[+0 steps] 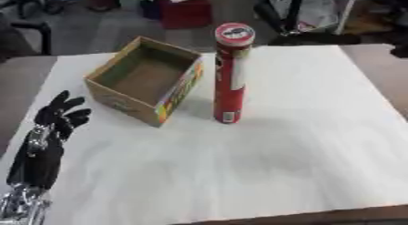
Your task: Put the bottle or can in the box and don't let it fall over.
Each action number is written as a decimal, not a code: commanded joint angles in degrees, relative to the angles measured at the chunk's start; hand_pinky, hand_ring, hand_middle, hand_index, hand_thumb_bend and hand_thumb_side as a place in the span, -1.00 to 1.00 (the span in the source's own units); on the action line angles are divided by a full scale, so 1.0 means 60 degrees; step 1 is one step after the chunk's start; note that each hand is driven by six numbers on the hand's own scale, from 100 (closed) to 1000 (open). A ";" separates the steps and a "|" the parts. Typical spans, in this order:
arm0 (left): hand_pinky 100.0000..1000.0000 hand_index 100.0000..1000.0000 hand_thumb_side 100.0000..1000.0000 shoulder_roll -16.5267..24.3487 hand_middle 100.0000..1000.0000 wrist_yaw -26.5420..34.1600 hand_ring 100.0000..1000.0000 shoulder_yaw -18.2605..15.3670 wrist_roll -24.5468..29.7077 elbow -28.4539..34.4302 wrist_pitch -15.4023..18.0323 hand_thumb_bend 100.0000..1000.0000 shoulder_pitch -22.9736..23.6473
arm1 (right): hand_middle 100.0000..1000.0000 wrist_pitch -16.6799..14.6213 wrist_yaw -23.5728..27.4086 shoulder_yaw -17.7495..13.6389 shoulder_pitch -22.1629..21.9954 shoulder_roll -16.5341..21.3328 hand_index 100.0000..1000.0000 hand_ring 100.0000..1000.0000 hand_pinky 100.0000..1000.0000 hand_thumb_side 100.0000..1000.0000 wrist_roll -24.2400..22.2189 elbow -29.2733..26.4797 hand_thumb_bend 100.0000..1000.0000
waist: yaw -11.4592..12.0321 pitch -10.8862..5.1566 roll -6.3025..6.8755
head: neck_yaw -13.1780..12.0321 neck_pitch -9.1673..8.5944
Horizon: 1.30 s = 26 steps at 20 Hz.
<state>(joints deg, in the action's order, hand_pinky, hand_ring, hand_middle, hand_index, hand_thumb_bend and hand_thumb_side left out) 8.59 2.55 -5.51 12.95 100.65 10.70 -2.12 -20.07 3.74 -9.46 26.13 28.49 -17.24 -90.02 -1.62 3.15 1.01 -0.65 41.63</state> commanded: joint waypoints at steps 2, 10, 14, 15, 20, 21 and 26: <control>0.71 1.00 1.00 0.0208 0.63 0.0011 0.59 0.0100 0.0125 0.0114 0.0014 -0.50 -0.0043 | 0.51 -0.0672 -0.0452 0.0698 0.1542 0.1244 0.90 0.50 0.62 0.22 -0.0872 0.1173 -1.00 | 0.0102 -0.0161 -0.0027 | 0.0283 -0.0136; 0.71 1.00 1.00 0.0204 0.63 0.0047 0.59 0.0228 0.0287 0.0077 0.0037 -0.50 -0.0004 | 0.58 -0.2036 -0.1820 0.1635 0.4320 0.1185 0.93 0.55 0.69 0.20 -0.2077 0.4156 -1.00 | 0.0333 -0.0181 0.0018 | 0.0700 -0.0167; 0.71 1.00 1.00 0.0194 0.63 0.0079 0.59 0.0363 0.0409 0.0074 0.0048 -0.50 -0.0042 | 0.76 -0.2394 -0.2164 0.1892 0.4681 0.0887 1.00 0.79 0.90 0.44 -0.2195 0.4742 -1.00 | 0.0585 -0.0171 0.0047 | 0.1058 -0.0175; 0.71 1.00 1.00 0.0184 0.63 0.0101 0.59 0.0410 0.0463 0.0068 0.0050 -0.50 -0.0056 | 0.77 -0.2341 -0.2294 0.2085 0.4883 0.0687 1.00 0.79 0.91 0.45 -0.2315 0.4953 -1.00 | 0.0702 -0.0170 0.0057 | 0.1151 -0.0178; 0.71 1.00 1.00 0.0142 0.63 0.0209 0.59 0.0546 0.0660 0.0062 0.0060 -0.49 -0.0166 | 0.87 -0.2194 -0.3001 0.2587 0.6020 -0.0423 1.00 0.93 1.00 0.55 -0.3013 0.6105 -1.00 | 0.1096 -0.0127 0.0098 | 0.1558 -0.0286; 0.71 1.00 1.00 0.0134 0.63 0.0225 0.59 0.0560 0.0688 0.0062 0.0060 -0.49 -0.0185 | 0.88 -0.2249 -0.3147 0.2587 0.6228 -0.0626 1.00 0.94 1.00 0.56 -0.3158 0.6338 -1.00 | 0.1146 -0.0117 0.0096 | 0.1615 -0.0300; 0.71 1.00 1.00 0.0080 0.63 0.0261 0.59 0.0616 0.0819 0.0072 0.0067 -0.49 -0.0299 | 0.90 -0.2681 -0.3877 0.2284 0.6608 -0.1298 1.00 0.95 1.00 0.60 -0.3888 0.6917 -1.00 | 0.1363 -0.0087 0.0118 | 0.1843 -0.0368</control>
<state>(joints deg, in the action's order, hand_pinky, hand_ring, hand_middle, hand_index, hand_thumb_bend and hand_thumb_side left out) 8.57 3.85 -1.95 17.57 100.29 11.00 -3.22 -31.77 -18.42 5.14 64.06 20.69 -35.69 -48.69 6.59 3.01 1.65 10.01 40.15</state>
